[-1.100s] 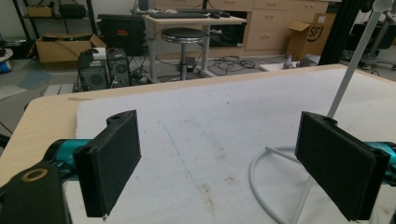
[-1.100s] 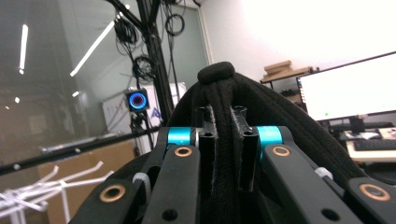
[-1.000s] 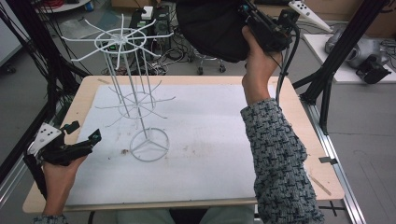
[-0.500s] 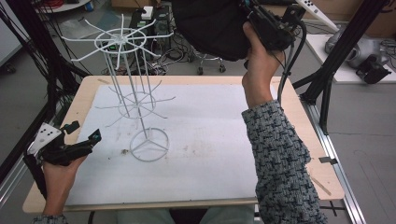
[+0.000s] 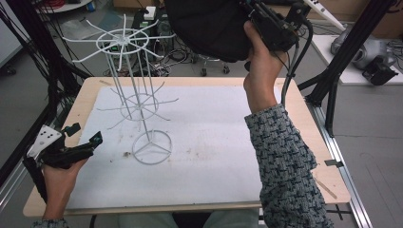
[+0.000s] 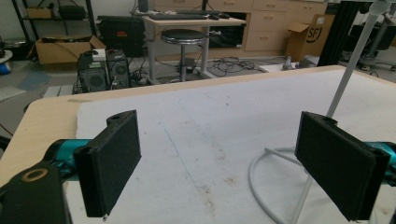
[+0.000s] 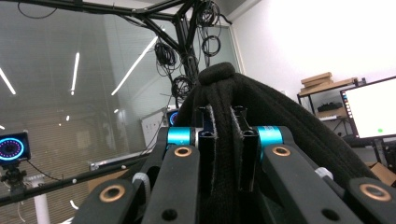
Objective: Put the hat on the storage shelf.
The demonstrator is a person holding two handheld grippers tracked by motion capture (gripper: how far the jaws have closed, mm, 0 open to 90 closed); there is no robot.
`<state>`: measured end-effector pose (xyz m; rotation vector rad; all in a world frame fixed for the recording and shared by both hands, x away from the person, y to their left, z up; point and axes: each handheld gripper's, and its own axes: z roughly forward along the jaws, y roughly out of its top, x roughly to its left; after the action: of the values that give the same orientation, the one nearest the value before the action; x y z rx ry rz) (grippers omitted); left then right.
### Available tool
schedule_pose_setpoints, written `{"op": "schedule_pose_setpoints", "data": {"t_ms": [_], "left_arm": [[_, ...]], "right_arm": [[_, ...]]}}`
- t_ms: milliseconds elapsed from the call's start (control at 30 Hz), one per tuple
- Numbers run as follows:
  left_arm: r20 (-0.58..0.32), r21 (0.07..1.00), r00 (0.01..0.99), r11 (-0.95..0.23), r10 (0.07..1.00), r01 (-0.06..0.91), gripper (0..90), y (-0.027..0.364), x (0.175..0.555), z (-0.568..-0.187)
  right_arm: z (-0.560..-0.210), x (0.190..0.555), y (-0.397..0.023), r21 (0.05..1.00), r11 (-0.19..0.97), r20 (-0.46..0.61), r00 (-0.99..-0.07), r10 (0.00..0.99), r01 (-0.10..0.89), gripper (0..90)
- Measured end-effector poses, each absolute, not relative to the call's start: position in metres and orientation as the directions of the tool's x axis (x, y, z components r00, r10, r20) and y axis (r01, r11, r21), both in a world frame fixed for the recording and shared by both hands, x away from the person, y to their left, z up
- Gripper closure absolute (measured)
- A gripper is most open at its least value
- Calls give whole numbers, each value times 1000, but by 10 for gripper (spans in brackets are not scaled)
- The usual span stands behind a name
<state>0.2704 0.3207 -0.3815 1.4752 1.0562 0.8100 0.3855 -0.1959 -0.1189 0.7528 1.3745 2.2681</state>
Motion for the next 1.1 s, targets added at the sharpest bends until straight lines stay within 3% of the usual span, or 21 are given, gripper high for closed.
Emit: {"op": "schedule_pose_setpoints", "data": {"t_ms": [1100], "left_arm": [[-56,983,371,-13,927,182,144,320,271,-382]], "right_arm": [[-149,385,-189,898,-436,304,-808,505,65,803]]}}
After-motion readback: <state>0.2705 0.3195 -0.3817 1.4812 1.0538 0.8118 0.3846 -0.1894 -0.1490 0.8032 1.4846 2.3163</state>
